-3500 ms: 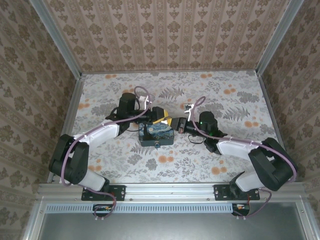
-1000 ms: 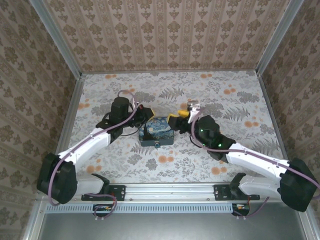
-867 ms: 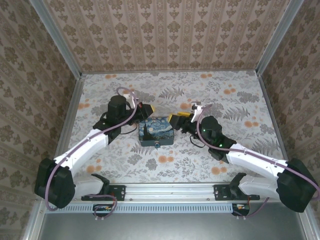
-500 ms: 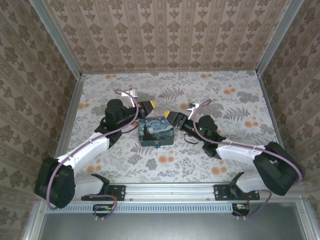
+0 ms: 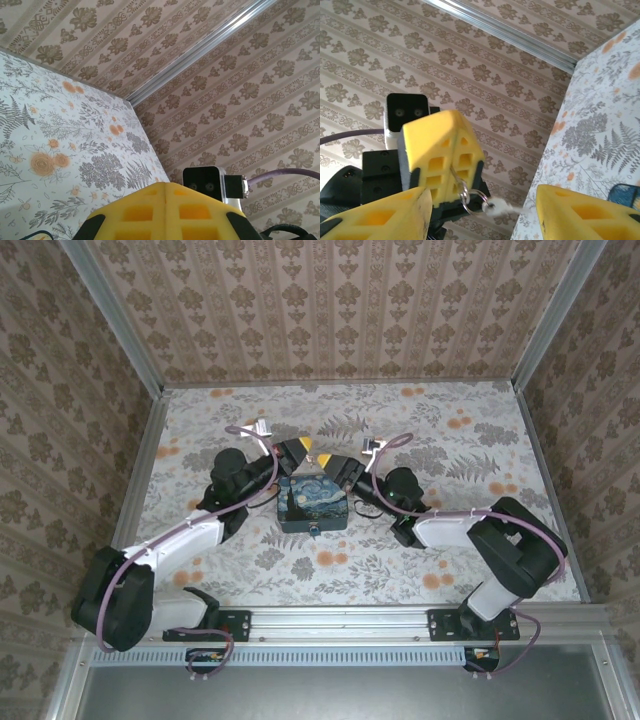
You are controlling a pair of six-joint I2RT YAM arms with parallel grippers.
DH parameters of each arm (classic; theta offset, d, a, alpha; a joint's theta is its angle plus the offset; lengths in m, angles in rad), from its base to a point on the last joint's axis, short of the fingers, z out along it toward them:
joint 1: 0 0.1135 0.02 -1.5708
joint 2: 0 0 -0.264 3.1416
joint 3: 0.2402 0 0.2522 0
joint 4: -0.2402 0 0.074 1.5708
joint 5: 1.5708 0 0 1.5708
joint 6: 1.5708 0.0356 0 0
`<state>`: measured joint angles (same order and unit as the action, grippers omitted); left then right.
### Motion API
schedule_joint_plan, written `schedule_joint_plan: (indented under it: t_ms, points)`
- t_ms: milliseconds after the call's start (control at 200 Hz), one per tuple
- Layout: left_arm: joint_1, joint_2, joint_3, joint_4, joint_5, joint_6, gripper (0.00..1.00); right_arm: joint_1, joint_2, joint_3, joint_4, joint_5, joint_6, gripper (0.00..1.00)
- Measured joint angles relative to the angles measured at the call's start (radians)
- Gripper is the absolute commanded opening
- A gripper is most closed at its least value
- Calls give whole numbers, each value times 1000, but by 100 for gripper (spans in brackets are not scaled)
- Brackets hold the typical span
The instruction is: Unlock a padlock with a key
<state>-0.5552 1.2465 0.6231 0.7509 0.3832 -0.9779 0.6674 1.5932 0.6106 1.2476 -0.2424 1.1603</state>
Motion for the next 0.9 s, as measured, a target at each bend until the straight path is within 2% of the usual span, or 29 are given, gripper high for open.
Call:
schedule_joint_plan:
  t_ms: [465,900]
  points:
    - [-1,35,-31,73,-42,-71,0,18,63,43,30,-10,5,53]
    - [-3,35,-41,97,-55,-85,0,37,103,82,35,-21,19,38]
